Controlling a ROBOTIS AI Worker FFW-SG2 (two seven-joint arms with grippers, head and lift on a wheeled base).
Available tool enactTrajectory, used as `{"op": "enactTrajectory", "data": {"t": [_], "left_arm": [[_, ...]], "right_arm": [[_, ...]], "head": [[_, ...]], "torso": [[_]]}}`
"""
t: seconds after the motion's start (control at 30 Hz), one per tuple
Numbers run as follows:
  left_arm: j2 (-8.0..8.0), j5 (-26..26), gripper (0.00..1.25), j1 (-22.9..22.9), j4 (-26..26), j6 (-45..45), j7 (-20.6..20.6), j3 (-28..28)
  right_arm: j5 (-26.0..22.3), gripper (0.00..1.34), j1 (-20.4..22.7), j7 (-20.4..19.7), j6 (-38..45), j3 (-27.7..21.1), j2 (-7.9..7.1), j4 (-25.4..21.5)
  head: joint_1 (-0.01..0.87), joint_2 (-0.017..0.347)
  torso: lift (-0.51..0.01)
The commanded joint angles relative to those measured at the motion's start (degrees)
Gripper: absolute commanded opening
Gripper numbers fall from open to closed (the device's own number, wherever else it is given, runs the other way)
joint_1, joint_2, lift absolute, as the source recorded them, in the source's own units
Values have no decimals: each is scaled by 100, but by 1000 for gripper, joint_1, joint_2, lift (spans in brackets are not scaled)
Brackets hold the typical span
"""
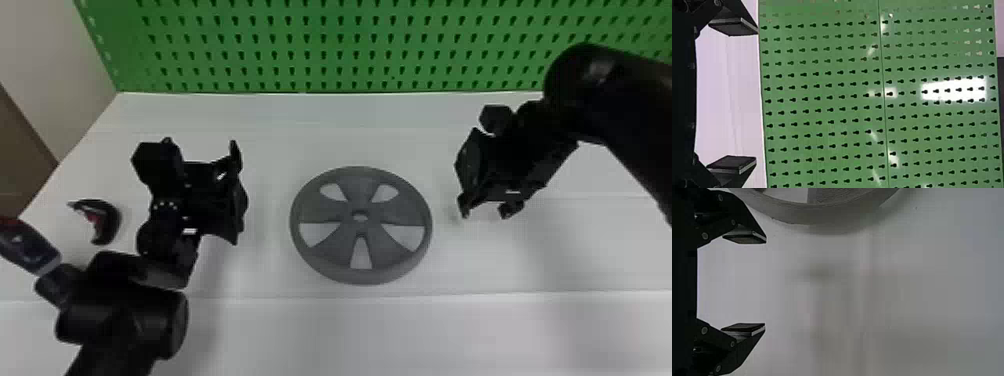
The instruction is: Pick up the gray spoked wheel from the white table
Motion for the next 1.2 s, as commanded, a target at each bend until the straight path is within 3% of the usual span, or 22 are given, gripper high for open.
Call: {"op": "enactTrajectory", "data": {"t": [0.0, 0.13, 0.3, 0.7, 1.17], "left_arm": [[0, 12, 1121, -1, 0, 0, 9, 1], [0, 12, 1121, -1, 0, 0, 18, -7], [0, 12, 1121, -1, 0, 0, 35, -16], [0, 48, 1121, -1, 0, 0, 53, 1], [0, 48, 1121, -9, 0, 0, 53, -7]], "right_arm": [[-1393, 864, -70, -1254, -120, -30, 29, 120], [-2272, 864, -61, -1975, -225, 32, 38, 199], [-2633, 864, -44, -2203, -331, 181, 90, 199], [-3634, 864, -96, -2230, -410, 1350, 29, -20], [-4065, 864, -193, -2221, -471, 2185, 29, -600]], "head": [[806, 44], [806, 44], [806, 44], [806, 44], [806, 44]], "torso": [[-98], [-98], [-98], [-98], [-98]]}}
